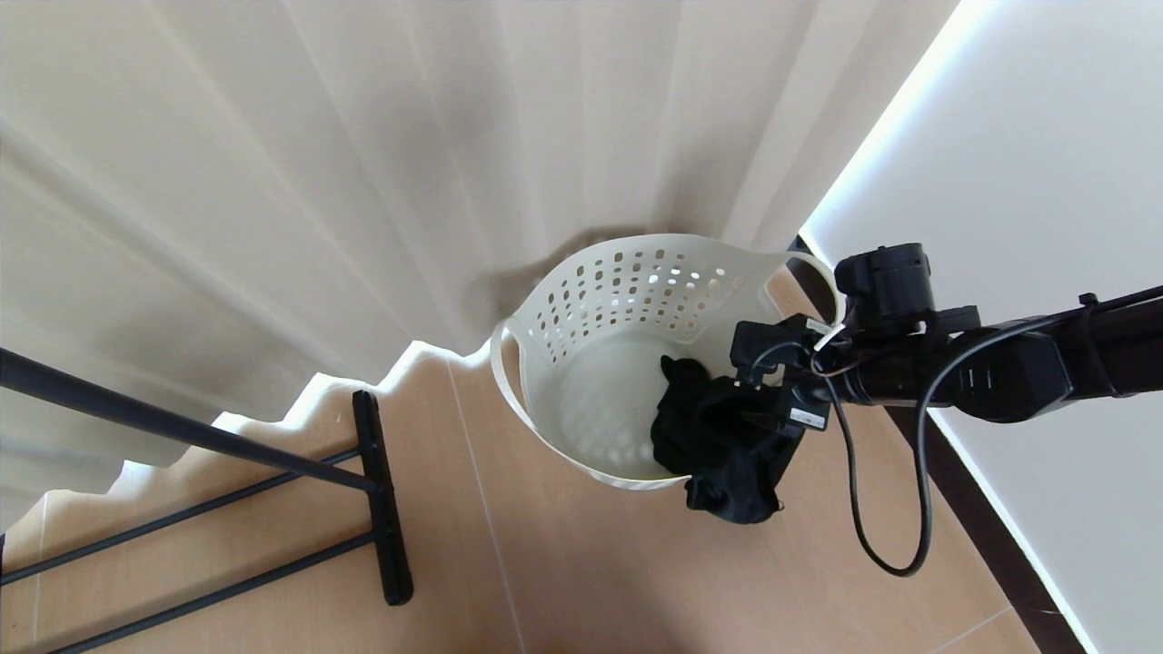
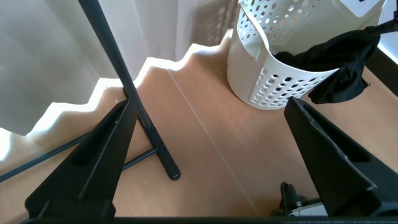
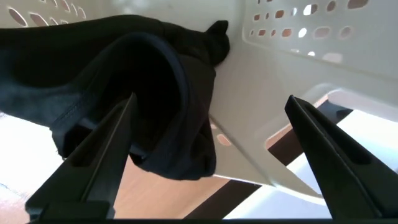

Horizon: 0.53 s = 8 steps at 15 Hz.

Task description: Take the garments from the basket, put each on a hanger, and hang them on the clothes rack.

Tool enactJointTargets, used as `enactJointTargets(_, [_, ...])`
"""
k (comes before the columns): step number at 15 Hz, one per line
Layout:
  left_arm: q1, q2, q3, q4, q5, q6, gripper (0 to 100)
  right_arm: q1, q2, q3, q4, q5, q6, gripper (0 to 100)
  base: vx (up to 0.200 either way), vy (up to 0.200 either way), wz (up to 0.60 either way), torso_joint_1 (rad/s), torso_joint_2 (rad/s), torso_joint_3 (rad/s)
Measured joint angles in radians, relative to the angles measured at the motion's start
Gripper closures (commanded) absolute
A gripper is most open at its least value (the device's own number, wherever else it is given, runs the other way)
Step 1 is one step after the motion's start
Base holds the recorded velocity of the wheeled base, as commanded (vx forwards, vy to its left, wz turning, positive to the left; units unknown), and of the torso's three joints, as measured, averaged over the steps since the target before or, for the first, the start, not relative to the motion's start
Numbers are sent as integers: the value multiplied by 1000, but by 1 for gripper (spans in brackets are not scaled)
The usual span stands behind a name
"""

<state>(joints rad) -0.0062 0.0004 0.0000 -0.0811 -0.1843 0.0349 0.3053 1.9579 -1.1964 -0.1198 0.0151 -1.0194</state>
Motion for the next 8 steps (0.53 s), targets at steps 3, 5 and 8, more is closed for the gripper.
enactJointTargets(3, [0,0,0,0,0,0,0,1,41,-30,-1,-13,1,0,0,0,0,0,0,0])
enactJointTargets(5, [0,0,0,0,0,0,0,1,65,-50,-3,-31,2,0,0,0,0,0,0,0])
enactJointTargets(8, [-1,0,0,0,0,0,0,0,95,-67,-3,-67,2,0,0,0,0,0,0,0])
